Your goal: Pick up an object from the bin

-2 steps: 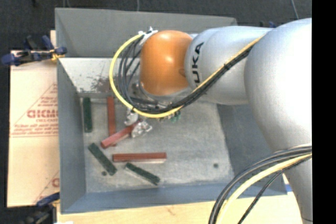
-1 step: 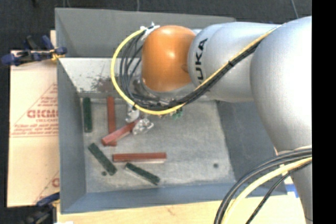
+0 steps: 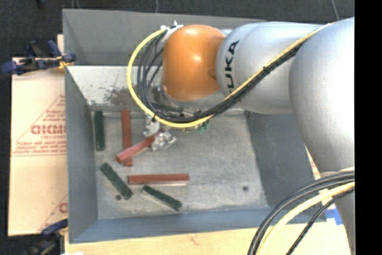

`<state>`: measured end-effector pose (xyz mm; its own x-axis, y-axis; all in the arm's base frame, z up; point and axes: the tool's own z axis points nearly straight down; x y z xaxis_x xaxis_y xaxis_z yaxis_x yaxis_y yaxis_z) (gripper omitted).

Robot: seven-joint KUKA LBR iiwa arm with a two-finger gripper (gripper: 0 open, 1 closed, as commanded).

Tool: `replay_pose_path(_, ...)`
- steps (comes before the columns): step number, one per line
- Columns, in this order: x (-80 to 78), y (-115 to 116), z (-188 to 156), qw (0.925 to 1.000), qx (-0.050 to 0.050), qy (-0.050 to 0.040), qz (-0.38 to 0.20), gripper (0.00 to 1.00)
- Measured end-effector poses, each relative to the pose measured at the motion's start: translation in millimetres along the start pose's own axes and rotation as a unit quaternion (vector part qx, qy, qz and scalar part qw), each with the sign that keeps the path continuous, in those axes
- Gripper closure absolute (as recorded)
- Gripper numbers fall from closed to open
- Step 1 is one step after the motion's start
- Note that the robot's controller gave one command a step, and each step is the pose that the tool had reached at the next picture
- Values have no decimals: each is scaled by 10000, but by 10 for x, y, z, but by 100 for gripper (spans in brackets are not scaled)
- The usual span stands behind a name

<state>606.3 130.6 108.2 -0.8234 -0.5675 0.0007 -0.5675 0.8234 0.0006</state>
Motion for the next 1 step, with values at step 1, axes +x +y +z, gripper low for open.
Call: replay_pose_path(1, 0, 0, 0, 10000, 0, 0, 0, 100)
